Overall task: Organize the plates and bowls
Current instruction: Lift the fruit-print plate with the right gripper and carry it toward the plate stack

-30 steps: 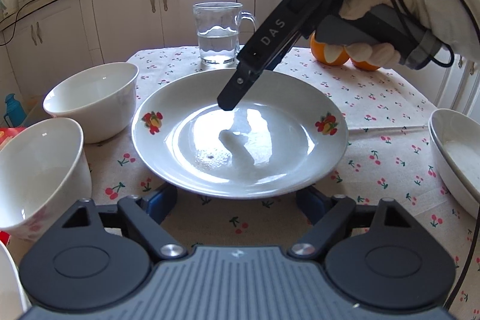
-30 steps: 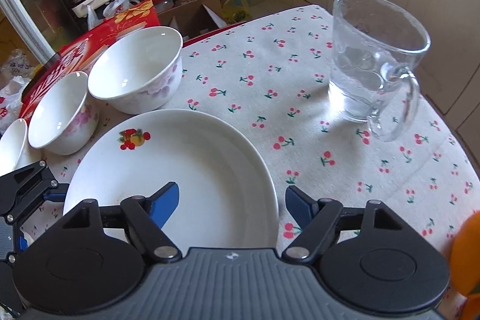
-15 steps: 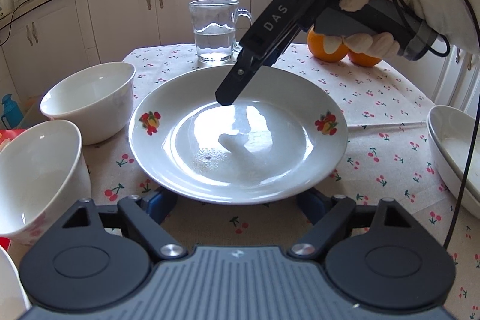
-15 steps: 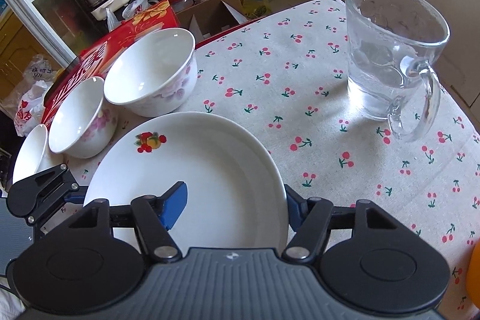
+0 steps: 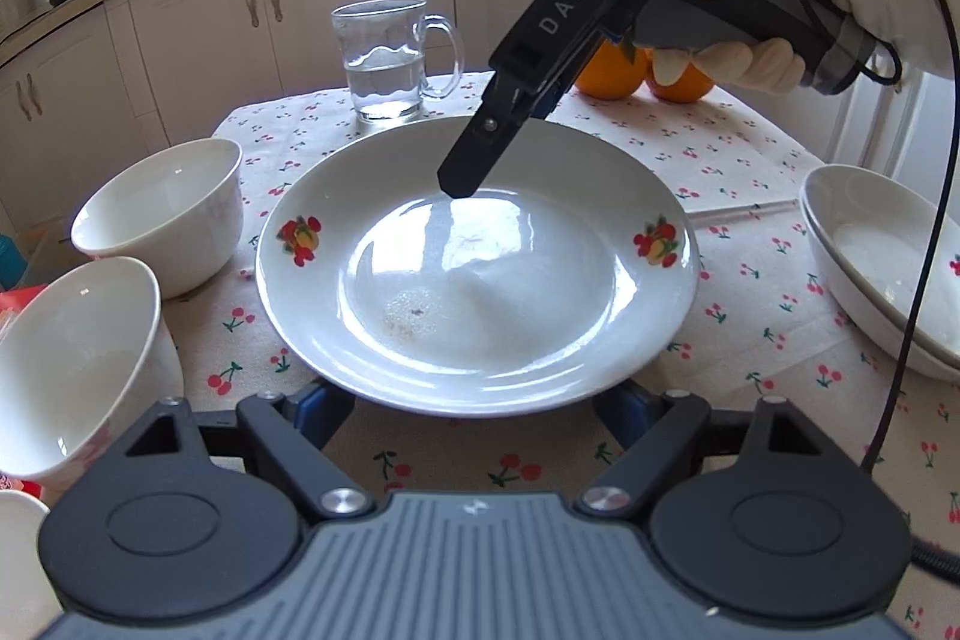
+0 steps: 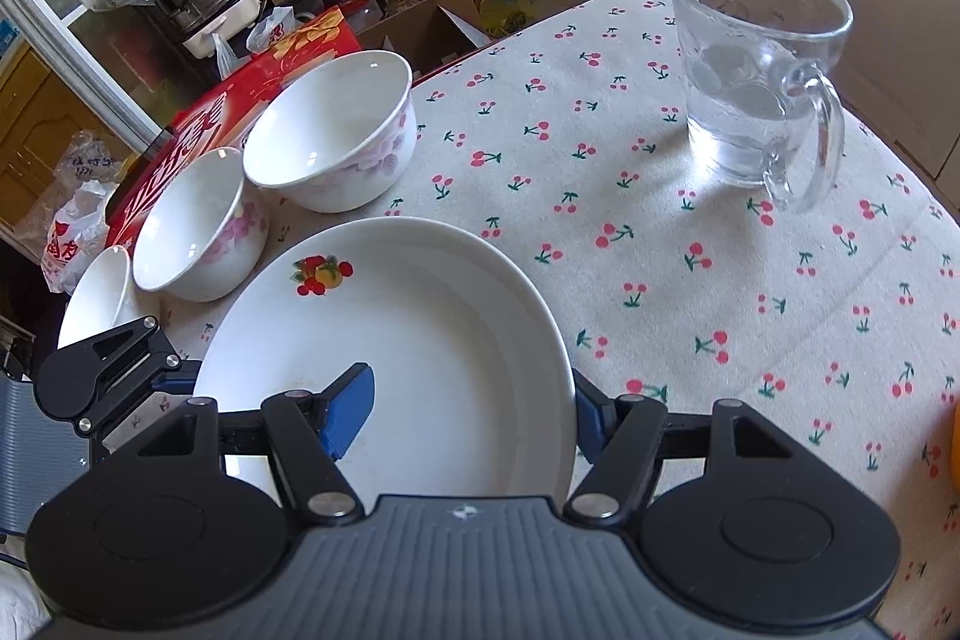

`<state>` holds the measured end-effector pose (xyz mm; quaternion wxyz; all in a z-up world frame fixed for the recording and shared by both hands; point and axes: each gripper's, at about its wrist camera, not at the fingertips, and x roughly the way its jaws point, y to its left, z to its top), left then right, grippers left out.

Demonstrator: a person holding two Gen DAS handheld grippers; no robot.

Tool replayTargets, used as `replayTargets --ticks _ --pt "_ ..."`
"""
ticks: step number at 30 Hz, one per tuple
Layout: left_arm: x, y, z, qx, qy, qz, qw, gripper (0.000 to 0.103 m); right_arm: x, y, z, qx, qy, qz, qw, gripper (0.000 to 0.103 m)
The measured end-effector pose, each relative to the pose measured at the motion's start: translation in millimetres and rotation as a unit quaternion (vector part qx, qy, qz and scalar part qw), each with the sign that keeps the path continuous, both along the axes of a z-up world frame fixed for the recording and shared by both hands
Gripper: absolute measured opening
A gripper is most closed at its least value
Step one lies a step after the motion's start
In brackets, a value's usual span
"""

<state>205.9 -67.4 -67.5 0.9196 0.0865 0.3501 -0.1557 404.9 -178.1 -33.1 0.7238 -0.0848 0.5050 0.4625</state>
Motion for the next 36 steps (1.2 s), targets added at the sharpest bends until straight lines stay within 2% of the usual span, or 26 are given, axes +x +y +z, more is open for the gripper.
replayTargets --ticks 15,36 --pt "-38 -1 22 0.011 0.002 -0.056 0.9984 0.086 -58 -23 17 0.011 -0.009 -0.044 0.999 0.073" --pt "-87 -19 37 0.014 0.004 -0.134 0.9908 0.086 -144 -72 31 0.015 -0.025 -0.11 0.994 0.073"
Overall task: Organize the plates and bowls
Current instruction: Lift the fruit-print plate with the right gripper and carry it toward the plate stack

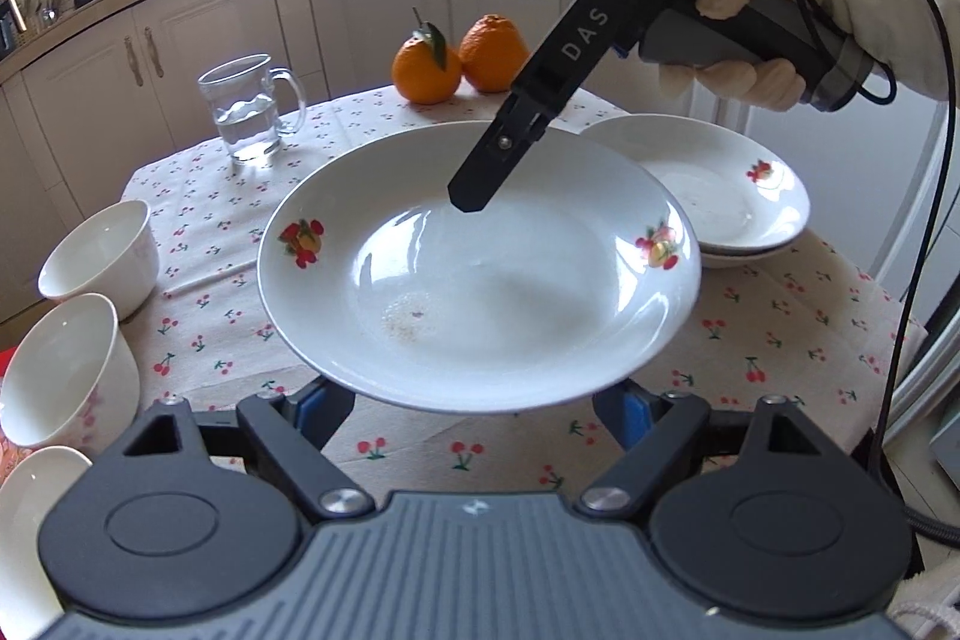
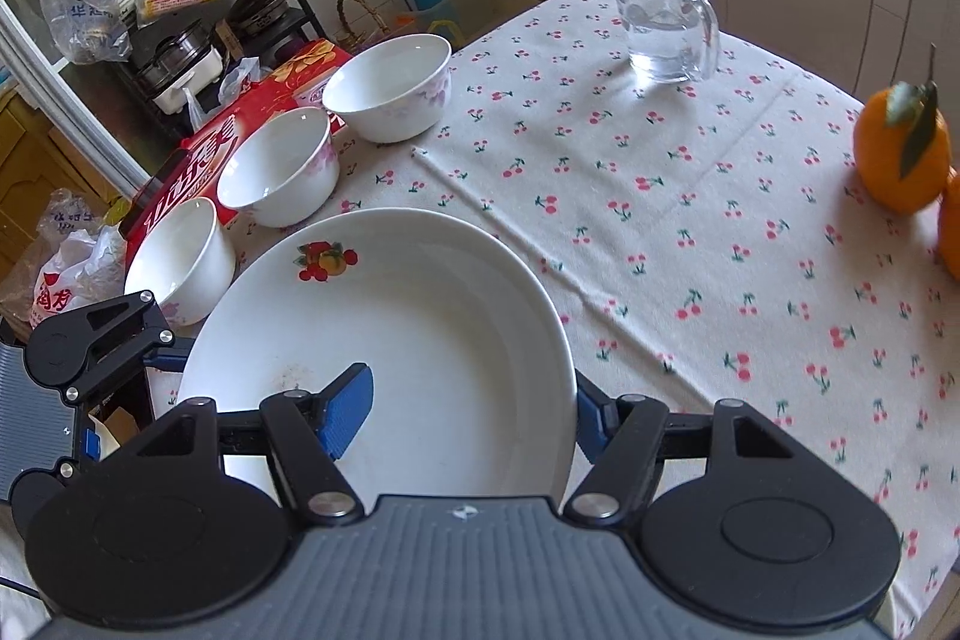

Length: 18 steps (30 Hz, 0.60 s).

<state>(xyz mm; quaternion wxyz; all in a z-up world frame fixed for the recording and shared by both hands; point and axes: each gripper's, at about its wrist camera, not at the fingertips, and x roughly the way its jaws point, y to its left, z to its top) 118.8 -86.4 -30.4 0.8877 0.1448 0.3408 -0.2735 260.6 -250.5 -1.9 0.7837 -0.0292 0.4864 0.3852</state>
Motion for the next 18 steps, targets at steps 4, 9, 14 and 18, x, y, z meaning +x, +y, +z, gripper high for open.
replayTargets --ticks 4,9,14,18 --pt "-6 -7 3 0.0 -0.002 -0.017 0.9998 0.086 -14 -14 -1 0.0 0.004 -0.016 1.0 0.073" --pt "-10 -18 4 0.004 -0.003 -0.039 0.9992 0.086 -29 -31 -4 0.0 0.004 -0.036 0.999 0.073" --pt "-11 -33 5 0.006 -0.002 -0.06 0.9982 0.086 -40 -52 -5 0.006 0.005 -0.058 0.998 0.073" --pt "-9 -43 6 0.005 -0.001 -0.077 0.997 0.086 -47 -67 -2 0.007 0.001 -0.074 0.997 0.073"
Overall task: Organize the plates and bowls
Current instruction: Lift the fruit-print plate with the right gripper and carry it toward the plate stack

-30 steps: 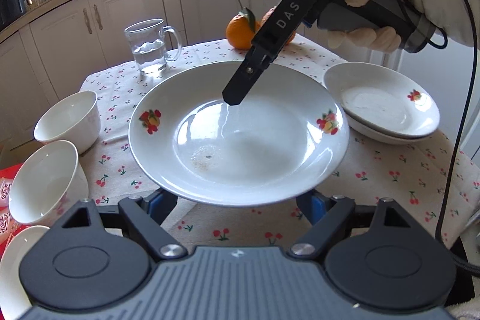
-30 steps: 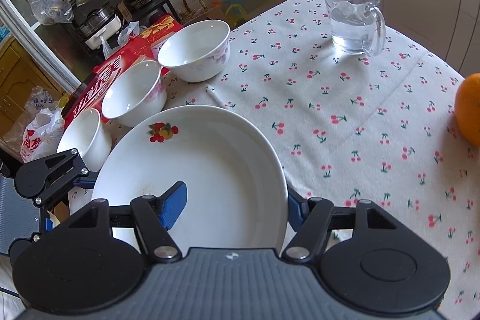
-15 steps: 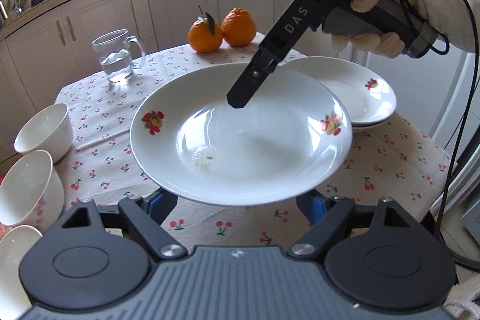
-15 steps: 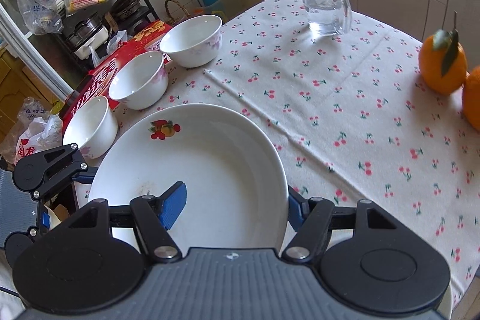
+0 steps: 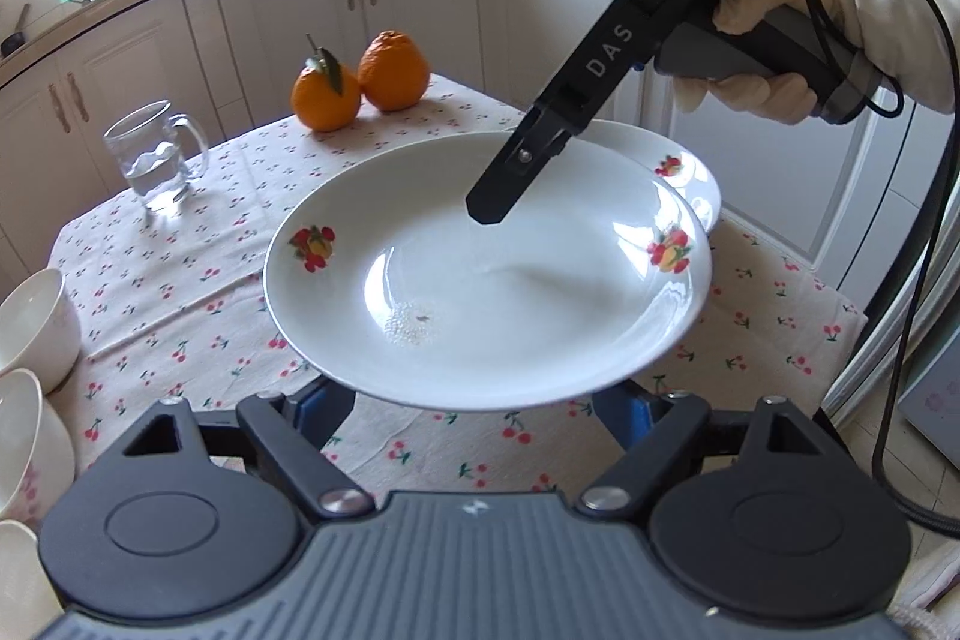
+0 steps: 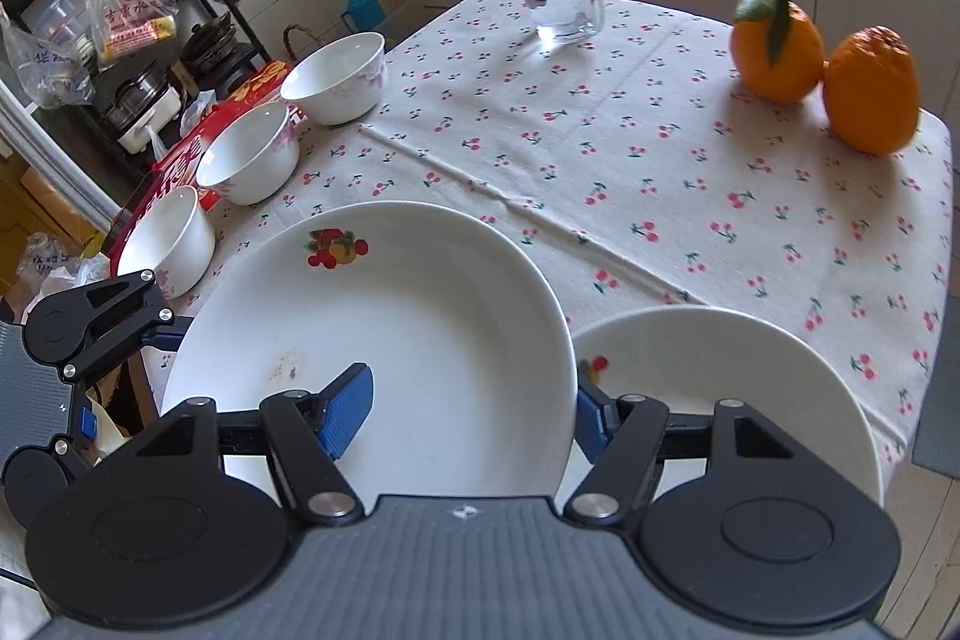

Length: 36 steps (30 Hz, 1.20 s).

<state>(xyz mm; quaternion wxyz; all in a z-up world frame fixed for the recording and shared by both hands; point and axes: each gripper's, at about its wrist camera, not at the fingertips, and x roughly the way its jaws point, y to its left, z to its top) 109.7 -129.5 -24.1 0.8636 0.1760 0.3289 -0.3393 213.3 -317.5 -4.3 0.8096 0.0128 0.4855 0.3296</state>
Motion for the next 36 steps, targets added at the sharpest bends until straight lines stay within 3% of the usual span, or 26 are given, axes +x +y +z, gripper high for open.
replayTargets --ticks 20,36 --pt "9 -59 -2 0.008 -0.002 -0.073 0.9973 0.086 -38 -76 4 0.002 -0.015 -0.085 0.996 0.073" --pt "24 -75 -9 0.03 0.01 -0.08 0.9963 0.086 -37 -98 -16 0.018 -0.012 -0.107 0.994 0.073"
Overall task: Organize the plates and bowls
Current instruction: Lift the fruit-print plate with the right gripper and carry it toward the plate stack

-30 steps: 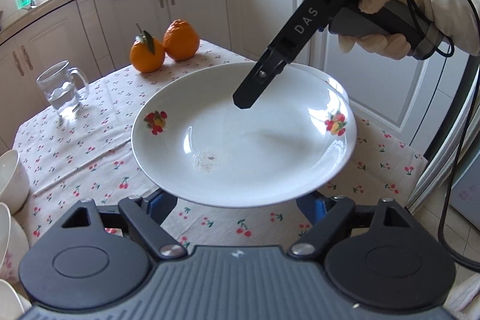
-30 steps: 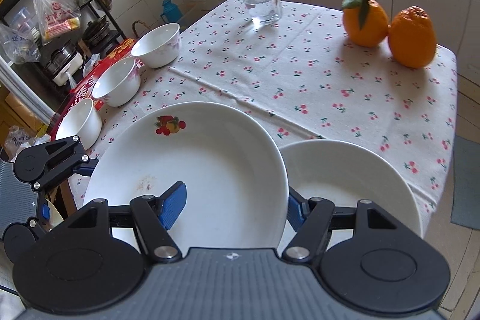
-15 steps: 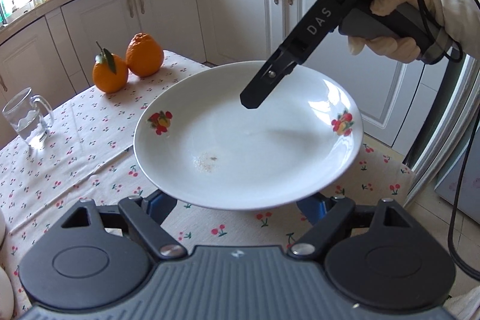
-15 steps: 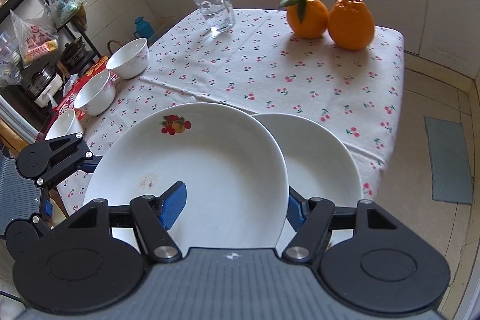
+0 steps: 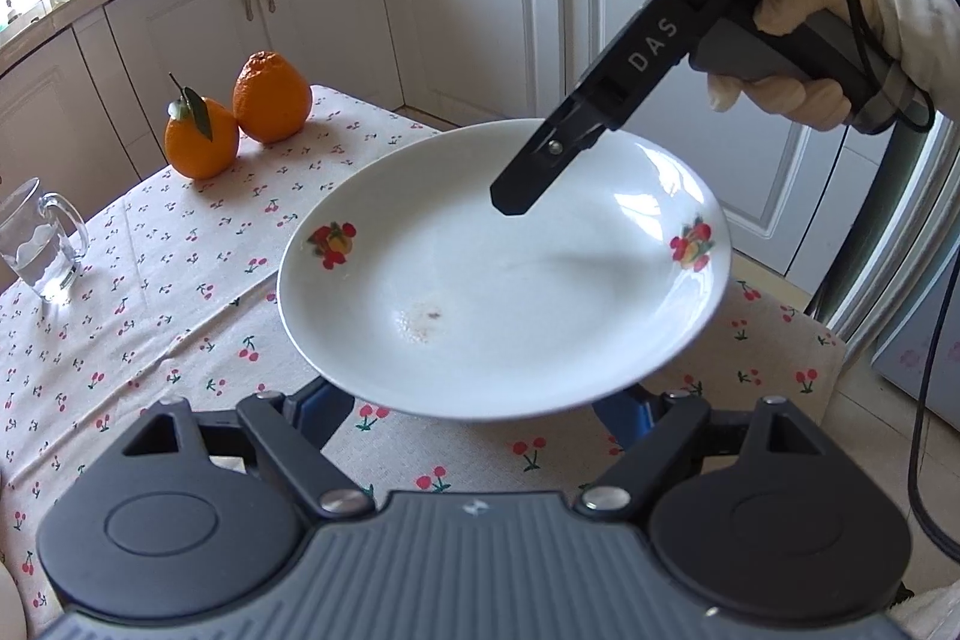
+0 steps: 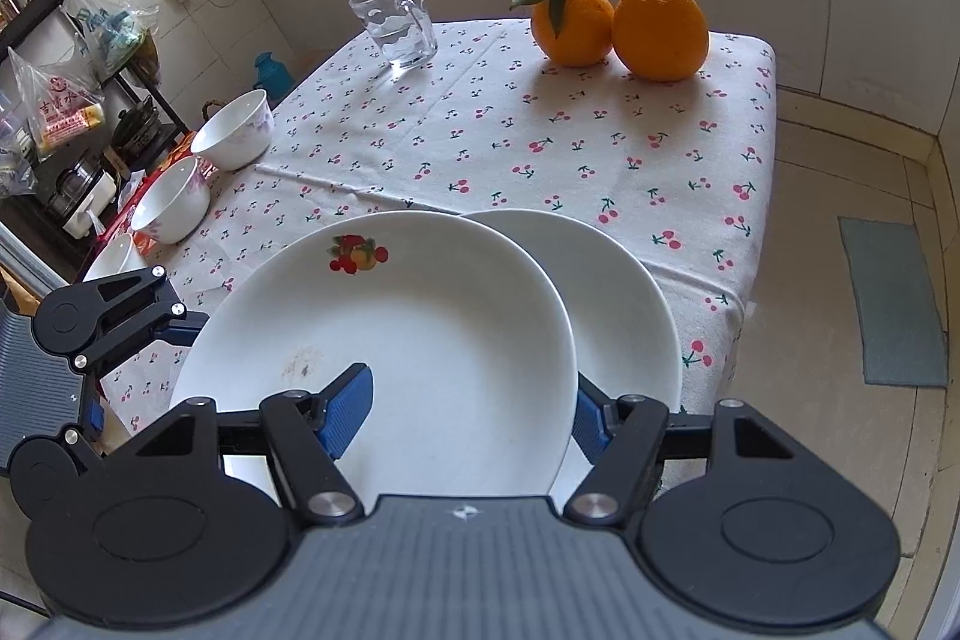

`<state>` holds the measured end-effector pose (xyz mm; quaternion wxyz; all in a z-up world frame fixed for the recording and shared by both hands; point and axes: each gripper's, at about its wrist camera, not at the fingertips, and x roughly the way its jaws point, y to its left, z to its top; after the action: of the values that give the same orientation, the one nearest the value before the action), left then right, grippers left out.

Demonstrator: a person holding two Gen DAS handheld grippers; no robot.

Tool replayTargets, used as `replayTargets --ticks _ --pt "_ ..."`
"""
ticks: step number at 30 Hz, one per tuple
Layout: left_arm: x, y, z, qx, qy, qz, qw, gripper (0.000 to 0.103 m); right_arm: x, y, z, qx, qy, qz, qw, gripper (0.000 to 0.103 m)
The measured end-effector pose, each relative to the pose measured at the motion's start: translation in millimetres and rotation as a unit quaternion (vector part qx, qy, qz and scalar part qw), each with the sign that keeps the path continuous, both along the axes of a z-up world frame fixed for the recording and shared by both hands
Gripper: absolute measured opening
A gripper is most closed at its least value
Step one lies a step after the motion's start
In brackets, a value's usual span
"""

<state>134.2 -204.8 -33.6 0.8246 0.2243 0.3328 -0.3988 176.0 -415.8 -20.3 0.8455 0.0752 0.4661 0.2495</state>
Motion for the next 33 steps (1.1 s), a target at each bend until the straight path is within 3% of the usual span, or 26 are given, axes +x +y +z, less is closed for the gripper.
replayTargets --ticks 33 --pt "11 -8 -7 0.008 -0.003 -0.016 0.9998 0.086 -9 -11 -9 -0.011 0.007 -0.018 1.0 0.074"
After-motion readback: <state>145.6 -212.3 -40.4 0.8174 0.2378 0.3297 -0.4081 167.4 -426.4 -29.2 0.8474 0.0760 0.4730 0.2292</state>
